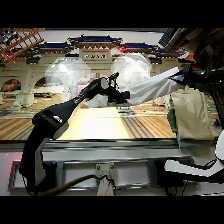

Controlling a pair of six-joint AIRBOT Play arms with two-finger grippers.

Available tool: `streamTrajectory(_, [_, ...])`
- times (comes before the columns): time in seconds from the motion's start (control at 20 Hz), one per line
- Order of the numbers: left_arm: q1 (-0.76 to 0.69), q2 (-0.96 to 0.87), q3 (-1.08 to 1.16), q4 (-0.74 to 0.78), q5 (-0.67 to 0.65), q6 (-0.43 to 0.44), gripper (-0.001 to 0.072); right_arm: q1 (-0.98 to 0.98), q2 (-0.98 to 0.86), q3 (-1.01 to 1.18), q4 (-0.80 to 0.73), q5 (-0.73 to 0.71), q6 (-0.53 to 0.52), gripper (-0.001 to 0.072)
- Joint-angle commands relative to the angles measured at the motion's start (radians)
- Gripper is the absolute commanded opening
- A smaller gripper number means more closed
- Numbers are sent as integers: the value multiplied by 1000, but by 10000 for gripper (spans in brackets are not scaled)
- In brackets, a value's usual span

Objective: Fold the clothes and pants, and hang the long-sleeved shirts on hangers.

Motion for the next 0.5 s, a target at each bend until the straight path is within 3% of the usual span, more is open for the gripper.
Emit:
streamTrajectory(0.0, [-1,-16,2,13,1,-15,1,1,22,12,69,3,42,17])
streamTrajectory(0.2, [-1,-30,2,5,1,-37,1,1,24,12,159,-19,77,17])
streamTrajectory(0.45, [-1,-29,2,-31,4,-36,2,29,23,12,142,-35,98,17])
